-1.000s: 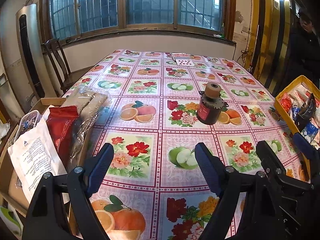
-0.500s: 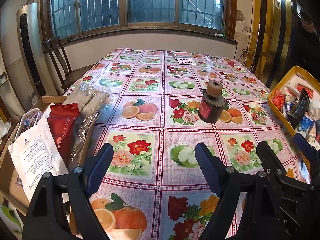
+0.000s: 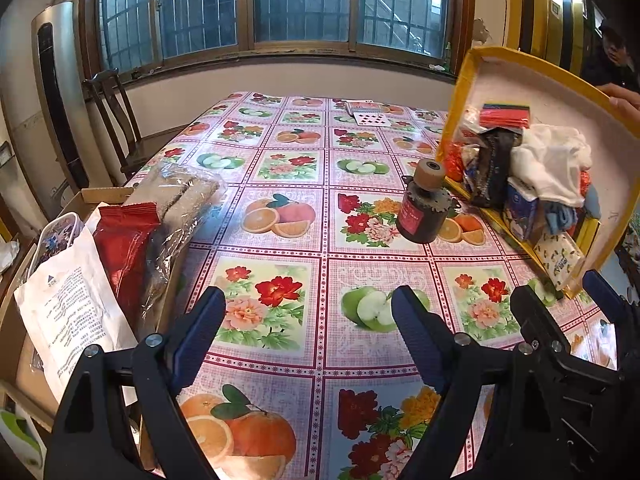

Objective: Organize soft objects

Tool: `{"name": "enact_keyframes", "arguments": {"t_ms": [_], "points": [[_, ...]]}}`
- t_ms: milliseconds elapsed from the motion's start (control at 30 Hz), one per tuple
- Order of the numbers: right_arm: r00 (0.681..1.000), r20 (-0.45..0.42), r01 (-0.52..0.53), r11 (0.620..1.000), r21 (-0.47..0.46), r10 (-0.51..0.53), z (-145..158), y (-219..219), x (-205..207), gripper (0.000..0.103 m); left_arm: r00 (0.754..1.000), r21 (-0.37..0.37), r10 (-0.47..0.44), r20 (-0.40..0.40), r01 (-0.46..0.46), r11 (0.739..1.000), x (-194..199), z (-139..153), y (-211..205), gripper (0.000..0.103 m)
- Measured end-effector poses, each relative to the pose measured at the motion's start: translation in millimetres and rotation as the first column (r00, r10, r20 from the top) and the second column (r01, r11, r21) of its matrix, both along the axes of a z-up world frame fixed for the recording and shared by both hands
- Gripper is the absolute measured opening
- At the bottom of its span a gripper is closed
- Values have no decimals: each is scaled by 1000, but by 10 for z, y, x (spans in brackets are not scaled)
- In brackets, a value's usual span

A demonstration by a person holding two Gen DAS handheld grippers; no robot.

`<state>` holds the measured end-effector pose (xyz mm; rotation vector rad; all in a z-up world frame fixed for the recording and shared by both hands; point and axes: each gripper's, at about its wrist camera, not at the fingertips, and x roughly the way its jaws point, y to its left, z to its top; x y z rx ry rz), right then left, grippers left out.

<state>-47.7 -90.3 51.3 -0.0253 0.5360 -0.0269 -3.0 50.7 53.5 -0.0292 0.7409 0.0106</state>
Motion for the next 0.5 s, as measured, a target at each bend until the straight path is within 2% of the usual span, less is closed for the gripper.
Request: {"name": "enact_keyframes", "arguments": {"t_ms": [500], "points": [[1000, -3, -3, 1000, 14, 3, -16, 13, -48, 102, 1000, 0, 11, 15, -11, 1000, -71, -1, 18, 86]]}}
